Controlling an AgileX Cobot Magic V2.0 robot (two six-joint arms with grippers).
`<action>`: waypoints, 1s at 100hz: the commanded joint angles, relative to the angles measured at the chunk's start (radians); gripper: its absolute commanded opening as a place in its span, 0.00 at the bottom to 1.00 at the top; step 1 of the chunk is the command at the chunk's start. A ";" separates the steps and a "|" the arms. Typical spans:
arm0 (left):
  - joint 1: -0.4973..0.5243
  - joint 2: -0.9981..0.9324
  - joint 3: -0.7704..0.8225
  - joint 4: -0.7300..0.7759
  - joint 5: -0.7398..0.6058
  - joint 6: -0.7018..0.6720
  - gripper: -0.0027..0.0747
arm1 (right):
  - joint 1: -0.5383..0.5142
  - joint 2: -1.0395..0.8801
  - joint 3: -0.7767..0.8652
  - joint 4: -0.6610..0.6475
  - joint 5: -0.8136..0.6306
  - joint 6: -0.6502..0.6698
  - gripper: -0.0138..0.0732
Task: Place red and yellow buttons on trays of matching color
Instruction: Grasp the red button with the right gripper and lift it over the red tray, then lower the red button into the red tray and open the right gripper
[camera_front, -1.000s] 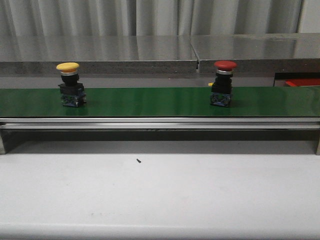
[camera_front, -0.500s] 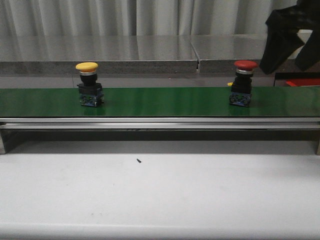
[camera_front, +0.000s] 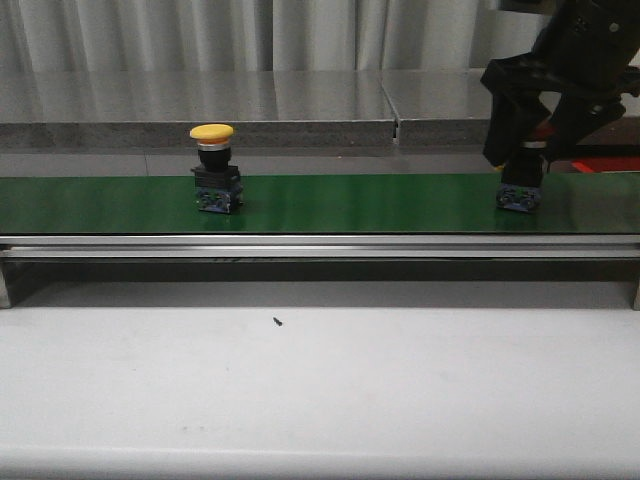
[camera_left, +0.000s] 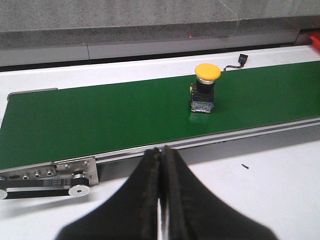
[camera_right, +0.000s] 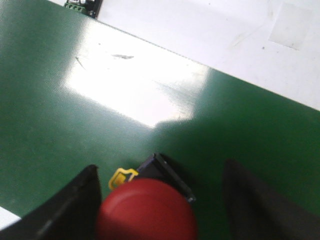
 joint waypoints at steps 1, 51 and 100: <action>-0.008 0.001 -0.027 -0.032 -0.062 -0.005 0.01 | -0.002 -0.046 -0.038 0.019 0.006 -0.006 0.50; -0.008 0.001 -0.027 -0.032 -0.062 -0.005 0.01 | -0.299 -0.042 -0.407 0.010 0.278 0.079 0.27; -0.008 0.001 -0.027 -0.032 -0.062 -0.005 0.01 | -0.610 0.147 -0.489 0.010 0.163 0.128 0.27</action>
